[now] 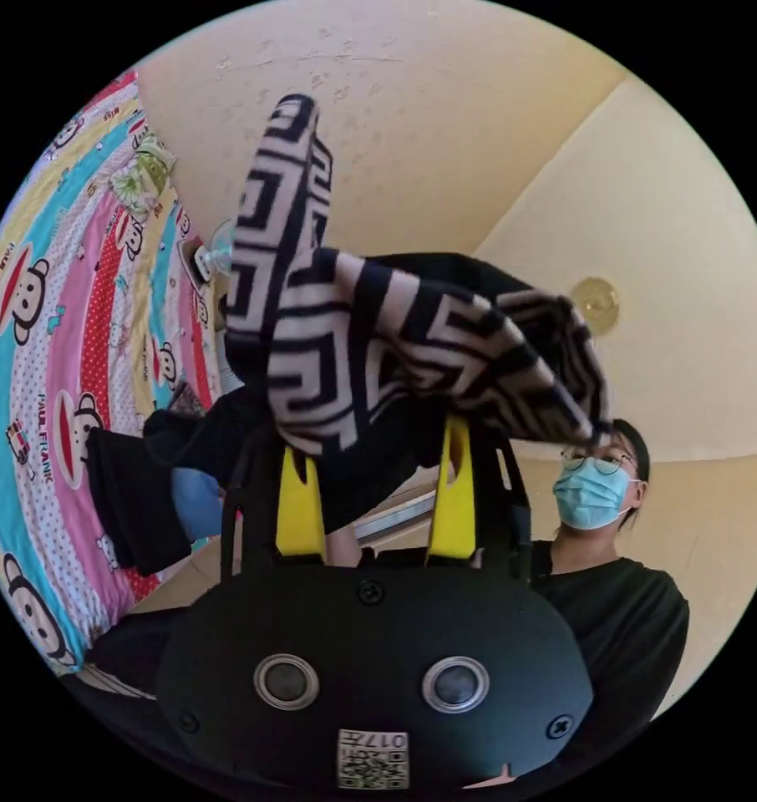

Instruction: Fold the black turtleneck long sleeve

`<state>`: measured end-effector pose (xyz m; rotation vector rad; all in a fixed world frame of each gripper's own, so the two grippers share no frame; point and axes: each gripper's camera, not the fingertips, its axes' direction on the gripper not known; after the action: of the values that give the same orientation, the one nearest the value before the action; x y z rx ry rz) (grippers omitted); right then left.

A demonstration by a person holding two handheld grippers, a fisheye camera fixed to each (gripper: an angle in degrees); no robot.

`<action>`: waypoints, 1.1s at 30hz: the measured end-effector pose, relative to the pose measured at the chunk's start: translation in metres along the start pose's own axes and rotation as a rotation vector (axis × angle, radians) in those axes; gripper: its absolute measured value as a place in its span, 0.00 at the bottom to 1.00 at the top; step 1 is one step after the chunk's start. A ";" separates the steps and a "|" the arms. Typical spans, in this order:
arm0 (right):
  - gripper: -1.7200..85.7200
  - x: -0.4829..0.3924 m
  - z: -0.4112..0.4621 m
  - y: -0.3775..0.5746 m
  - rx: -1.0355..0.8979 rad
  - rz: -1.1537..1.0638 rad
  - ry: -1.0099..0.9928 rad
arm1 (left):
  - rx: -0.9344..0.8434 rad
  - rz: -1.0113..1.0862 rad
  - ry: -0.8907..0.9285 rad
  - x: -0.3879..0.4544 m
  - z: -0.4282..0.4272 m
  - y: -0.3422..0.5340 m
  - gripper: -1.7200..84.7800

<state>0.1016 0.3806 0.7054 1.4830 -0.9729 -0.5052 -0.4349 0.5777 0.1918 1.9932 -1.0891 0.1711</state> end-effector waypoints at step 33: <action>0.07 0.143 0.093 -0.055 0.355 0.037 -0.114 | -0.551 0.827 -0.575 0.151 0.094 0.134 0.11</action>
<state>0.1221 0.2059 0.6690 1.7624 -1.2250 -0.4073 -0.4665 0.3776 0.2839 1.0229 -2.0294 -0.2719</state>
